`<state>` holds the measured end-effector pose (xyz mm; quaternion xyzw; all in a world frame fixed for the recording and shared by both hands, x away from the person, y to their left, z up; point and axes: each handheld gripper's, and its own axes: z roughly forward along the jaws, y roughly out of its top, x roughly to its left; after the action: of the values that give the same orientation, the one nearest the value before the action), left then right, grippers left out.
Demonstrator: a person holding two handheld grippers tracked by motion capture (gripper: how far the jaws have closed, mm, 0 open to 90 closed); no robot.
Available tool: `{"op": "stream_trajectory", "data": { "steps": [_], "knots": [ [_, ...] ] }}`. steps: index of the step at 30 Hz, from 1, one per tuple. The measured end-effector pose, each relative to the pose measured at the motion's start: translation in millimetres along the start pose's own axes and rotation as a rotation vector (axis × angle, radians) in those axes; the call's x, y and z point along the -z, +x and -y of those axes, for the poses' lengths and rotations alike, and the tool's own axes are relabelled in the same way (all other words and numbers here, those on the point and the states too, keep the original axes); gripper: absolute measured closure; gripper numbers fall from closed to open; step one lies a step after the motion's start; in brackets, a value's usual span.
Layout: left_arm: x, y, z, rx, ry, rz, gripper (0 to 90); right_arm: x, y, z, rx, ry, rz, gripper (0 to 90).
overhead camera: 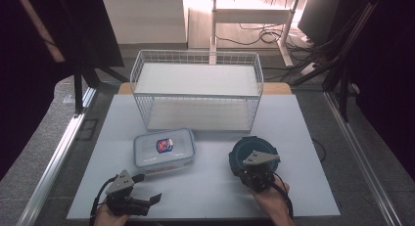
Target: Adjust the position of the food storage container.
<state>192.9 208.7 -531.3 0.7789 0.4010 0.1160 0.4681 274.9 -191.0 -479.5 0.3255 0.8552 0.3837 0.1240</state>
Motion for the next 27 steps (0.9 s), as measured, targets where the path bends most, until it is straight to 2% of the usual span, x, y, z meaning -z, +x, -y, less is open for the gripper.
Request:
{"op": "stream_trajectory", "data": {
  "steps": [2, 5, 6, 10, 13, 14, 15, 16, 17, 20, 22, 25, 27],
  "knots": [
    [-0.2, -0.7, -0.4, -0.003, 0.0, -0.002, 4.8, -0.4, -7.3, -0.7, -0.014, -0.005, 0.004, 89.6],
    [-0.6, -1.1, -0.7, -0.006, 0.0, 0.0, 4.9, 0.8, -15.2, -3.6, -0.076, 0.012, -0.044, 89.4],
    [-0.6, -1.1, -0.7, -0.006, 0.0, 0.0, 4.9, 0.8, -15.2, -3.6, -0.076, 0.012, -0.044, 89.4],
    [-1.4, -1.0, -1.4, -0.008, 0.0, 0.002, 5.0, -0.8, -12.5, -26.0, -0.038, -0.012, -0.014, 89.3],
    [-1.5, -1.4, -1.6, -0.013, 0.001, 0.003, 4.9, -16.9, -12.4, -39.8, -0.023, 0.02, 0.014, 89.3],
    [-1.5, -1.4, -1.6, -0.013, 0.001, 0.003, 4.9, -16.9, -12.4, -39.8, -0.023, 0.02, 0.014, 89.3],
    [-1.6, -1.3, -1.5, -0.012, 0.001, 0.006, 5.0, -26.5, -10.0, -43.4, -0.004, 0.048, 0.038, 89.3],
    [-1.6, -1.3, -1.5, -0.012, 0.001, 0.006, 5.0, -26.5, -10.0, -43.4, -0.004, 0.048, 0.038, 89.3],
    [-1.7, -1.2, -1.5, -0.012, 0.001, 0.007, 5.0, -36.1, -8.9, -43.4, 0.028, 0.093, 0.088, 89.4],
    [-1.5, -1.2, -1.4, -0.012, 0.002, 0.008, 5.0, -38.3, -10.8, -41.3, 0.017, 0.09, 0.07, 89.5],
    [-1.5, -1.8, -1.2, -0.016, 0.008, 0.005, 5.0, -38.2, -10.0, -42.3, 0.043, 0.104, 0.082, 89.6],
    [-0.7, -2.7, -0.7, -0.017, 0.008, 0.005, 5.0, -36.0, -15.8, -40.3, 0.02, 0.093, 0.081, 89.7],
    [0.2, -3.0, -0.3, -0.018, 0.007, 0.005, 5.0, -34.2, -21.0, -39.1, 0.018, 0.093, 0.105, 89.7]
  ]
}}
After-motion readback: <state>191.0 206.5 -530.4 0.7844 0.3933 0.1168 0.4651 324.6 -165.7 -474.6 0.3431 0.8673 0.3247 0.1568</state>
